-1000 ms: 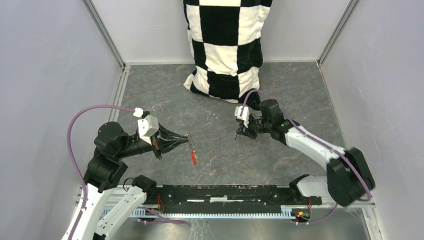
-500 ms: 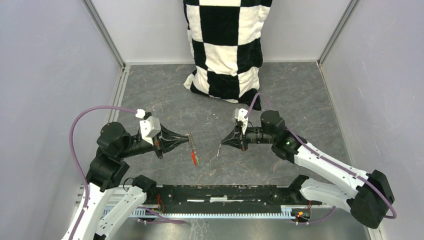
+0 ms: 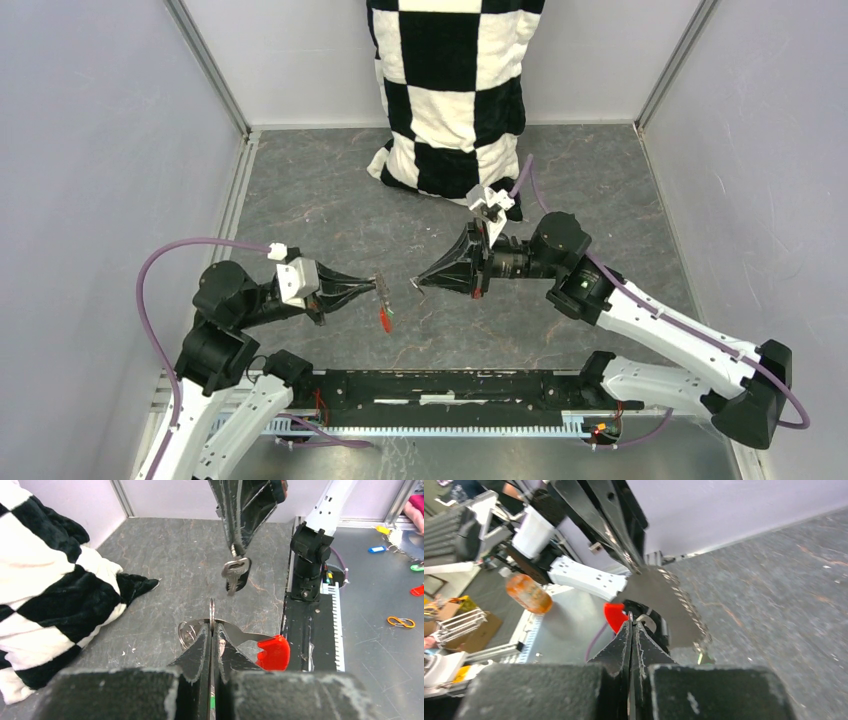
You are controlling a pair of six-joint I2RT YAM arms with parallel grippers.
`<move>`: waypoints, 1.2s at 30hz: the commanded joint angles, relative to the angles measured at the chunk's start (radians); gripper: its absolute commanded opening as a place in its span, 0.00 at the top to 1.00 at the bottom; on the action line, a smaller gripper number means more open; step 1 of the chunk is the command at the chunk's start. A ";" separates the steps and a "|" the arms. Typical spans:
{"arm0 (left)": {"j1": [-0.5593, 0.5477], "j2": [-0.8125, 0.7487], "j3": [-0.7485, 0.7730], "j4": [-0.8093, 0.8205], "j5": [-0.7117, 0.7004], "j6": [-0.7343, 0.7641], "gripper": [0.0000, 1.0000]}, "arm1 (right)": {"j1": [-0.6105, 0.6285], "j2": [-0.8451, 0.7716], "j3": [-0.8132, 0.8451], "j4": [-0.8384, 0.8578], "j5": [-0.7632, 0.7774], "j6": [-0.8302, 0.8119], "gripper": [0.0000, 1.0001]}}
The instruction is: Put the keys on the keyring
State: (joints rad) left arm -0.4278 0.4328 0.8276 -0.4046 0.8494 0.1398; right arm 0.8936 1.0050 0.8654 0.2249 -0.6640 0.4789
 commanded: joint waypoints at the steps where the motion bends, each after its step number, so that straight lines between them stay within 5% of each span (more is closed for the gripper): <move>1: 0.001 -0.004 0.000 0.082 0.014 0.051 0.98 | 0.058 0.039 0.087 0.073 0.017 0.131 0.99; 14: 0.001 -0.057 -0.048 0.175 0.028 0.121 0.98 | 0.207 0.162 0.178 0.061 0.138 0.193 0.99; 36: 0.001 -0.058 -0.010 0.194 0.201 0.120 0.98 | 0.212 0.130 0.108 0.062 0.215 0.239 0.99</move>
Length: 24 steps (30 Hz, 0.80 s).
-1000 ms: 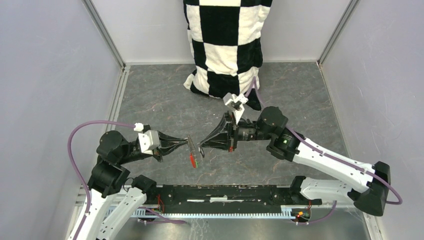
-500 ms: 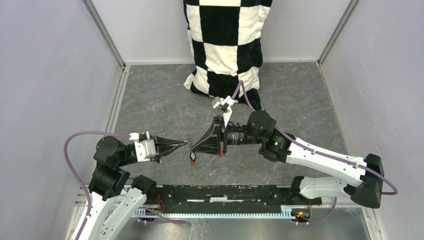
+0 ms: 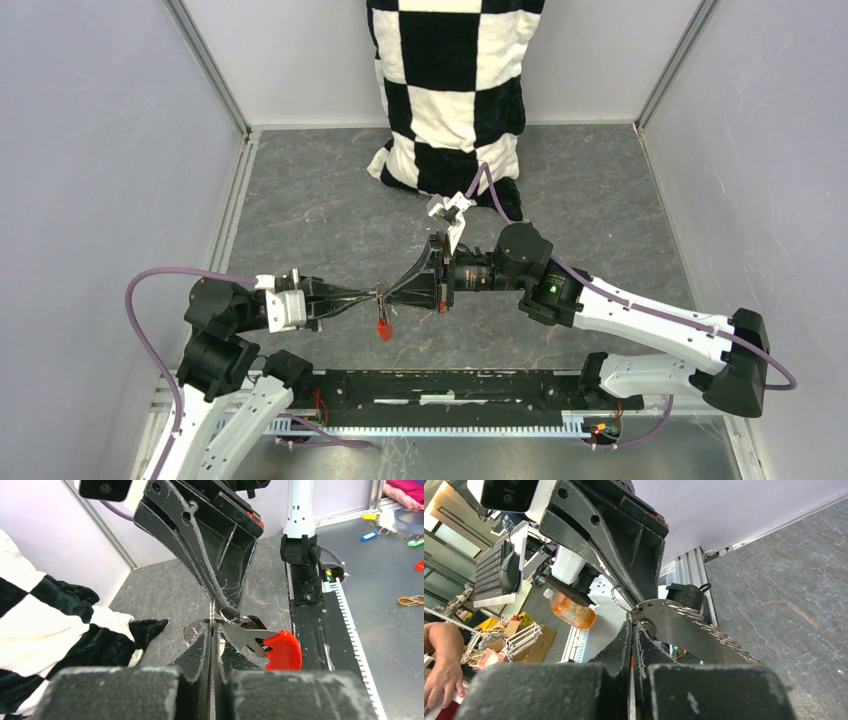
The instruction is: Put the keys on the keyring
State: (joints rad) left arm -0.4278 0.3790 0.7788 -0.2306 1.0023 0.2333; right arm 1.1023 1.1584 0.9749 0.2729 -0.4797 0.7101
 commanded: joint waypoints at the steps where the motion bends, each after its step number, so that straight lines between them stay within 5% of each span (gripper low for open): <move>1: 0.000 -0.007 0.039 0.006 0.051 0.050 0.98 | 0.001 -0.022 0.002 0.013 0.032 0.007 0.99; 24: 0.001 -0.015 0.062 -0.149 0.070 0.236 0.98 | 0.003 0.000 0.031 -0.014 0.040 -0.008 0.99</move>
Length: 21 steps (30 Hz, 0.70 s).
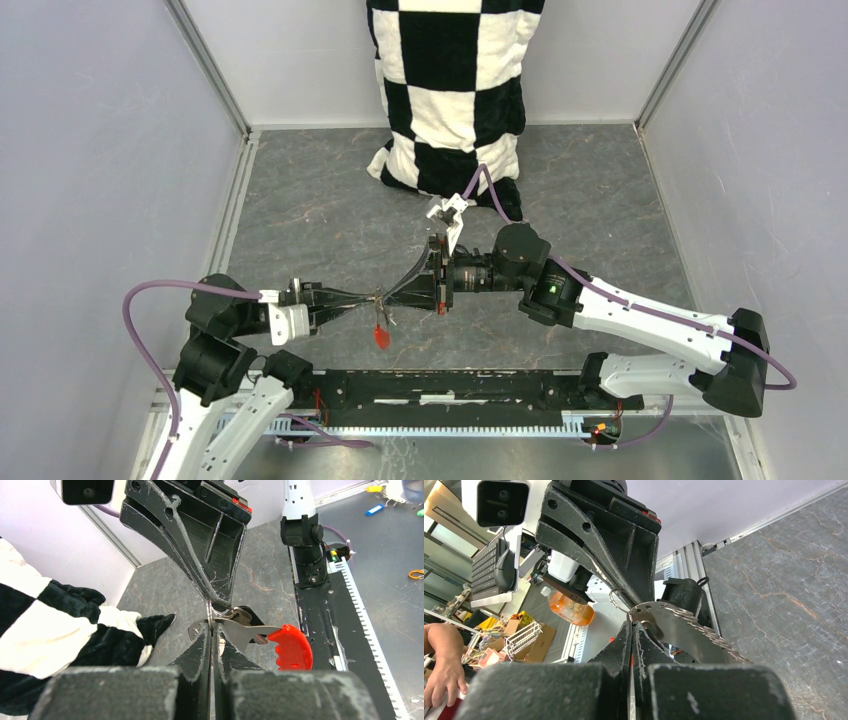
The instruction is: Put the keys on the keyring
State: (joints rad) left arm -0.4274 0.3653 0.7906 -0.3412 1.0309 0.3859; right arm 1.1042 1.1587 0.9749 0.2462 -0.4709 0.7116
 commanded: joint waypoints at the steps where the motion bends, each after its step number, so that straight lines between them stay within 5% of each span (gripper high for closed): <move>1: 0.000 0.001 0.054 -0.051 0.041 0.096 0.98 | 0.000 0.001 0.033 0.012 0.031 -0.011 0.99; 21: 0.000 0.011 0.054 -0.132 0.007 0.177 0.98 | -0.001 0.022 0.060 0.012 0.024 -0.010 0.99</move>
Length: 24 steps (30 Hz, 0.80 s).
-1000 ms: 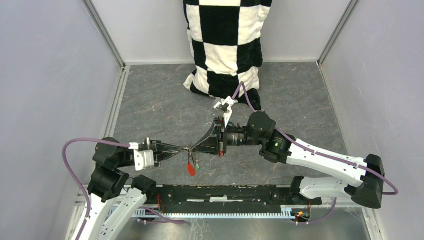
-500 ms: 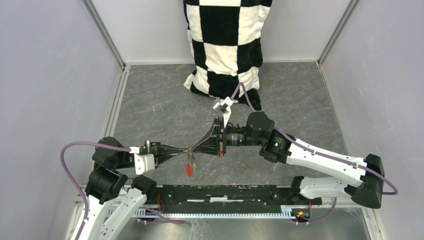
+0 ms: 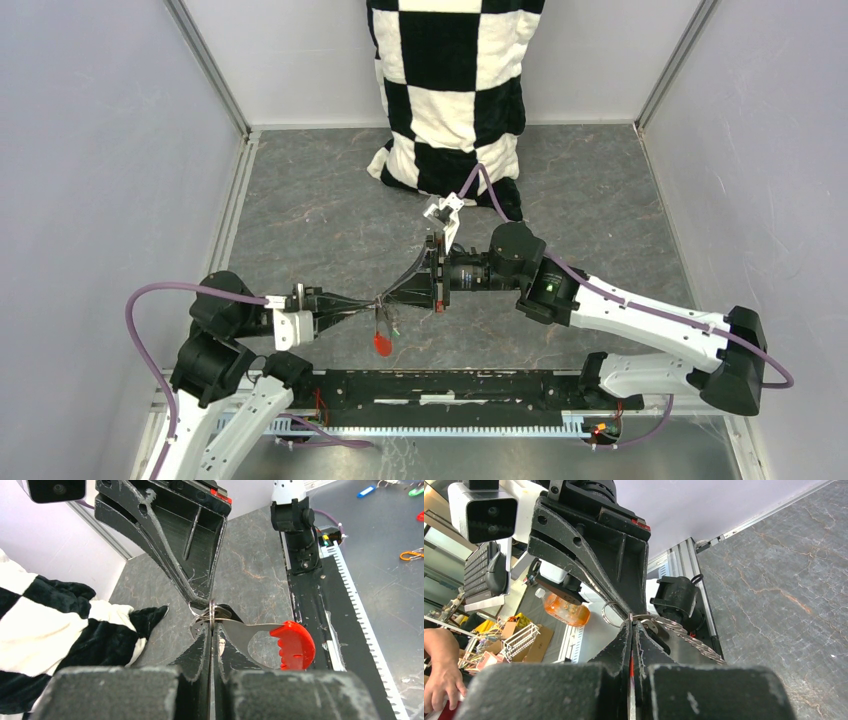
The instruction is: Put the keys on the keyring
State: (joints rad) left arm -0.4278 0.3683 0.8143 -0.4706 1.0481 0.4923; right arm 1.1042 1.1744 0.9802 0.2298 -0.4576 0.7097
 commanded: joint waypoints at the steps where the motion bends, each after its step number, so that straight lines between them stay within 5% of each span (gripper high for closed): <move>1: 0.001 0.009 0.031 -0.009 -0.010 0.075 0.98 | -0.001 0.008 0.057 0.029 0.010 -0.008 0.99; 18: 0.001 0.016 0.026 -0.041 -0.051 0.091 0.98 | 0.000 0.000 0.063 0.022 -0.003 -0.013 0.99; 24: 0.001 0.018 0.029 -0.042 -0.063 0.086 0.98 | -0.001 -0.030 0.096 -0.102 0.049 -0.092 0.99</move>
State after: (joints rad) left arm -0.4278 0.3733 0.8143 -0.5282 1.0039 0.5209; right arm 1.1042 1.1812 1.0119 0.1905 -0.4511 0.6819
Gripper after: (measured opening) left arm 0.043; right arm 0.012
